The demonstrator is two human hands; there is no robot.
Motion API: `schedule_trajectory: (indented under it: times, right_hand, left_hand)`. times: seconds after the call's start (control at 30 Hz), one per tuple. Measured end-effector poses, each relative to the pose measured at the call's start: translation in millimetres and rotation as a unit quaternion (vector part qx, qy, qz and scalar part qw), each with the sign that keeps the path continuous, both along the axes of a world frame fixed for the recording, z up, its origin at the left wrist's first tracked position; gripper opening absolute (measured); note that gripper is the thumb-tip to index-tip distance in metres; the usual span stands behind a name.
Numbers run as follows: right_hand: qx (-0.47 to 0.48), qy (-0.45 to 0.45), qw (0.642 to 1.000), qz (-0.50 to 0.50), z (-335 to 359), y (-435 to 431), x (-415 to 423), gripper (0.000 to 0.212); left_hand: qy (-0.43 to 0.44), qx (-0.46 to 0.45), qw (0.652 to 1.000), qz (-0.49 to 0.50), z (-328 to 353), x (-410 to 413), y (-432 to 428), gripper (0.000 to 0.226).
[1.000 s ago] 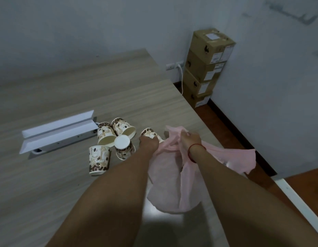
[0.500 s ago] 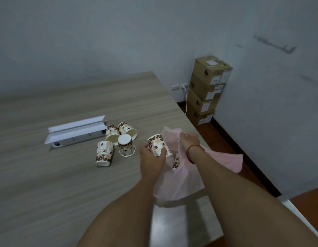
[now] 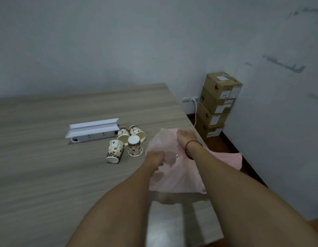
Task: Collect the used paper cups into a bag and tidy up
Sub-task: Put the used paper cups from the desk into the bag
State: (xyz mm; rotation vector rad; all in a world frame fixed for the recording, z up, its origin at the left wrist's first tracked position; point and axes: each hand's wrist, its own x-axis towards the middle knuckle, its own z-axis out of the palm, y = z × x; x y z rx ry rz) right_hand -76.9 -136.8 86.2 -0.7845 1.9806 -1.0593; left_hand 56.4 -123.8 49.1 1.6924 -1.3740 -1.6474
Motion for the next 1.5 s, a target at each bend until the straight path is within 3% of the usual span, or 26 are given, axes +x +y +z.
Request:
schedule_trajectory:
  times: [0.13,0.23,0.37,0.53,0.77,0.97,1.13,1.27,1.5]
  right_hand:
    - [0.017,-0.003,1.000,0.008,-8.8,-18.2,10.8,0.042]
    - [0.036,0.000,0.999,0.016,-19.6,-37.8,21.1,0.048]
    - [0.066,0.001,0.997,0.039,-39.4,-67.1,29.7,0.047]
    - [0.121,-0.003,0.991,0.058,-71.9,-94.4,33.3,0.052]
    - [0.149,-0.018,0.987,0.054,-94.8,-110.5,32.5,0.053]
    - [0.135,-0.005,0.990,0.049,-77.5,-102.5,27.9,0.052]
    - [0.107,-0.017,0.994,0.033,-58.4,-80.4,20.9,0.053]
    - [0.077,-0.023,0.997,0.005,-42.7,-56.8,10.2,0.051]
    - [0.028,-0.007,1.000,-0.006,-17.1,-20.7,-1.9,0.031]
  left_hand:
    - [-0.125,-0.140,0.981,0.048,-8.4,29.5,-34.8,0.025]
    - [-0.163,-0.157,0.972,0.064,-17.5,41.7,-62.9,0.024]
    - [-0.229,-0.203,0.948,0.093,-30.7,48.7,-97.1,0.041]
    - [-0.245,-0.205,0.947,0.022,-51.1,55.7,-125.2,0.064]
    - [-0.322,-0.194,0.927,-0.016,-58.5,51.0,-142.2,0.057]
    - [-0.292,-0.208,0.931,0.070,-43.0,48.7,-129.9,0.057]
    - [-0.219,-0.226,0.937,0.154,-21.3,40.2,-98.3,0.055]
    - [-0.150,-0.245,0.946,0.151,-14.0,29.3,-69.4,0.050]
    - [-0.030,-0.149,0.973,0.172,-13.1,-2.9,-27.5,0.040]
